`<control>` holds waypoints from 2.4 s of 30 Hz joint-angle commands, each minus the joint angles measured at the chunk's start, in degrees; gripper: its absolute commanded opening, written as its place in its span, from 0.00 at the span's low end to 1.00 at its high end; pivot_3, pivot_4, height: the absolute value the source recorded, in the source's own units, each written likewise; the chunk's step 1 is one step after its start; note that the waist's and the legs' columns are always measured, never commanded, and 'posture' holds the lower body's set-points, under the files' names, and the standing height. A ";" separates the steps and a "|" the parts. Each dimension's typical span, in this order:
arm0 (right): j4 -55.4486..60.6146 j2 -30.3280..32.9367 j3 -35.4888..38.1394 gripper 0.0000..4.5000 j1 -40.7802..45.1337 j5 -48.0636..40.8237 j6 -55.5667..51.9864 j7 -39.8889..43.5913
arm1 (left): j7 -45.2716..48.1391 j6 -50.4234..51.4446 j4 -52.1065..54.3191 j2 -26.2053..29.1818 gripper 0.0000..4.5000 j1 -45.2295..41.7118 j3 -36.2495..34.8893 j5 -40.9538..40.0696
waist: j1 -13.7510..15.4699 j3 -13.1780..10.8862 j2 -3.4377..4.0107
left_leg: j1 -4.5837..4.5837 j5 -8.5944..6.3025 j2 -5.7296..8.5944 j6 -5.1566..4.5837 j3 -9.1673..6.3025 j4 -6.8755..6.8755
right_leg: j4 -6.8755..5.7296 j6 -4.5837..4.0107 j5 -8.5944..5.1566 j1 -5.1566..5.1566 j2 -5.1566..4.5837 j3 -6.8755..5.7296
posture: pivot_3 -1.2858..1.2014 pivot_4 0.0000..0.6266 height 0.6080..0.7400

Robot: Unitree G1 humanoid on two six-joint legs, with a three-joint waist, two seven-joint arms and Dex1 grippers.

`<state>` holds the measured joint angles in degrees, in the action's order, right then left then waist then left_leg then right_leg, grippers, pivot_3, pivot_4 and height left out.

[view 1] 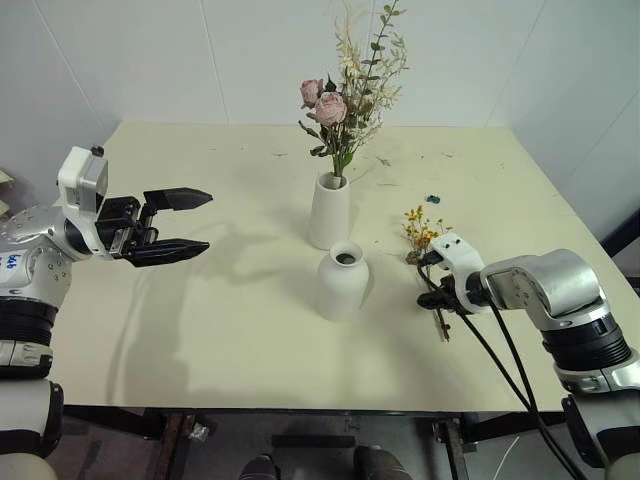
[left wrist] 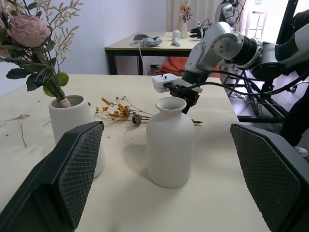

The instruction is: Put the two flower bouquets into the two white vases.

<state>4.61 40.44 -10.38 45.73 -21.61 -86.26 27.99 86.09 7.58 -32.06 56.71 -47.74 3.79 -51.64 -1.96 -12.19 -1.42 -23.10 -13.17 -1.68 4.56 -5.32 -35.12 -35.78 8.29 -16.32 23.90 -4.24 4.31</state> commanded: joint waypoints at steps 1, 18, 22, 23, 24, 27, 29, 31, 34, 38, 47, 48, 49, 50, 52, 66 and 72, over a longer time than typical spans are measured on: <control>1.37 -1.01 3.37 0.17 -1.20 0.58 -0.06 -1.58 | 6.41 -0.15 2.02 1.35 1.00 0.52 -0.99 -1.17 | 0.00 0.00 0.00 | 0.00 0.00 0.00 0.00 0.00 0.00 | 0.00 0.00 0.00 0.00 0.00 0.00 | 0.52 0.24 1.00; 17.10 -9.63 25.57 0.00 -3.28 4.55 6.37 -13.98 | 6.41 0.70 -0.39 -0.56 1.00 -1.40 -1.14 -0.95 | 0.01 -0.01 0.01 | -0.08 -0.01 0.00 -0.01 0.01 0.10 | 0.01 -0.03 -0.02 0.11 0.00 0.00 | 0.52 0.24 1.00; 21.35 -18.35 31.39 0.00 -1.93 2.39 23.70 -15.20 | 6.41 1.00 -1.39 -2.57 1.00 -2.37 -1.95 -1.52 | -0.09 -0.01 0.01 | -0.06 -0.01 -0.03 -0.01 0.01 0.12 | -0.03 -0.03 -0.03 0.11 0.02 0.00 | 0.52 0.24 1.00; 21.69 -18.86 30.84 0.00 -2.26 2.31 26.70 -14.39 | 6.41 1.26 -1.57 -3.29 1.00 -2.71 -2.46 -1.90 | -0.07 -0.01 0.01 | -0.06 -0.01 -0.03 -0.01 0.00 0.12 | -0.06 -0.03 -0.03 0.12 0.02 0.00 | 0.52 0.24 1.00; 21.91 -19.14 30.01 0.00 -2.43 2.22 29.22 -13.62 | 6.41 1.49 -1.73 -3.84 1.00 -2.95 -2.86 -2.19 | -0.07 -0.01 0.01 | -0.07 -0.01 -0.03 -0.01 0.01 0.11 | -0.05 -0.03 -0.03 0.12 0.02 0.00 | 0.52 0.24 1.00; 21.60 -21.34 27.69 0.00 -1.23 1.11 37.64 -12.29 | 6.41 1.76 -2.60 -5.20 1.00 -3.61 -3.79 -2.27 | -0.09 -0.01 0.01 | -0.08 -0.01 -0.03 -0.01 0.00 0.12 | -0.01 -0.03 -0.02 0.11 0.02 0.00 | 0.52 0.24 1.00; 20.86 -23.11 25.80 0.00 -0.04 0.52 42.28 -11.48 | 6.41 1.66 -2.81 -5.72 1.00 -3.64 -3.90 -1.83 | -0.31 -0.01 0.02 | -0.07 -0.01 -0.04 -0.01 0.00 0.14 | -0.03 -0.03 -0.03 0.12 0.02 0.00 | 0.52 0.24 1.00; 19.86 -24.83 23.80 0.00 0.70 0.29 46.37 -10.47 | 6.41 1.66 -2.67 -6.16 1.00 -3.60 -3.95 -1.40 | -0.62 -0.01 0.02 | -0.06 -0.01 -0.04 -0.01 0.00 0.13 | -0.08 -0.03 -0.03 0.13 0.02 0.00 | 0.52 0.24 1.00; 18.74 -27.71 20.63 0.00 0.70 -1.21 51.69 -8.03 | 6.41 1.91 -2.39 -6.90 1.00 -3.64 -4.30 -1.56 | -1.10 -0.01 0.02 | -0.05 -0.01 -0.05 -0.01 -0.01 0.13 | -0.09 -0.03 -0.03 0.13 0.03 -0.01 | 0.52 0.24 1.00; 17.59 -29.73 16.90 0.00 -0.42 -2.27 55.97 -5.20 | 6.41 2.31 -2.12 -7.24 1.00 -3.75 -4.67 -1.48 | -1.23 -0.01 0.02 | -0.06 0.00 -0.05 -0.01 -0.02 0.14 | -0.15 -0.03 -0.03 0.13 0.03 -0.01 | 0.52 0.24 1.00; 17.03 -30.38 9.17 0.00 -6.14 -2.99 59.42 0.17 | 6.41 0.70 -4.41 -3.86 1.00 -3.41 -5.26 1.56 | -1.26 -0.01 0.02 | -0.04 0.00 -0.05 -0.01 -0.02 0.13 | -0.12 -0.05 -0.04 0.13 0.03 -0.01 | 0.52 0.24 1.00; 17.04 -30.37 9.02 0.00 -6.67 -3.01 59.54 0.12 | 6.41 0.74 -4.40 -3.94 1.00 -3.42 -5.45 1.49 | -1.23 -0.01 0.02 | -0.04 0.00 -0.05 -0.01 -0.02 0.12 | -0.12 -0.05 -0.04 0.13 0.03 -0.01 | 0.52 0.24 1.00; 17.04 -30.47 8.84 0.00 -7.42 -3.03 59.80 0.13 | 6.41 0.84 -4.20 -3.97 1.00 -3.28 -5.64 1.37 | -1.15 -0.01 0.02 | -0.04 0.00 -0.04 -0.01 -0.02 0.12 | -0.12 -0.05 -0.04 0.13 0.03 -0.01 | 0.52 0.24 1.00; 16.92 -30.47 8.55 0.00 -8.21 -2.88 60.20 0.24 | 6.41 0.91 -3.97 -4.03 1.00 -3.12 -5.81 1.34 | -1.08 -0.01 0.02 | -0.04 0.00 -0.05 -0.01 -0.02 0.12 | -0.12 -0.05 -0.04 0.13 0.03 -0.01 | 0.52 0.24 1.00; 16.74 -30.13 7.91 0.00 -9.42 -2.63 60.83 0.75 | 6.41 1.10 -3.47 -4.12 1.00 -2.80 -6.05 1.28 | -1.08 -0.01 0.02 | -0.05 0.00 -0.04 -0.01 -0.03 0.13 | -0.11 -0.05 -0.04 0.13 0.03 -0.02 | 0.52 0.24 1.00; 18.78 -28.04 7.77 0.00 -15.87 -3.84 61.88 2.78 | 6.41 1.30 -3.94 -5.39 1.00 -3.56 -6.19 2.58 | -1.11 -0.01 0.01 | -0.04 0.00 -0.06 -0.01 -0.03 0.13 | -0.11 -0.07 -0.05 0.13 0.05 -0.02 | 0.52 0.24 1.00; 18.19 -27.63 6.93 0.00 -18.65 -3.86 62.56 4.21 | 6.41 1.31 -4.11 -6.19 1.00 -4.09 -5.95 2.73 | -1.20 -0.01 0.01 | -0.04 0.00 -0.06 -0.01 -0.02 0.13 | -0.10 -0.07 -0.05 0.12 0.05 -0.01 | 0.52 0.24 1.00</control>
<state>20.88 12.51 -3.53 27.15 -24.66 -25.18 31.39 86.09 9.22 -36.77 50.31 -50.40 -1.15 -49.01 -3.16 -12.20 -1.41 -23.13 -13.18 -1.74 4.55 -5.34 -34.98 -35.87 8.23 -16.37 24.03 -4.20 4.29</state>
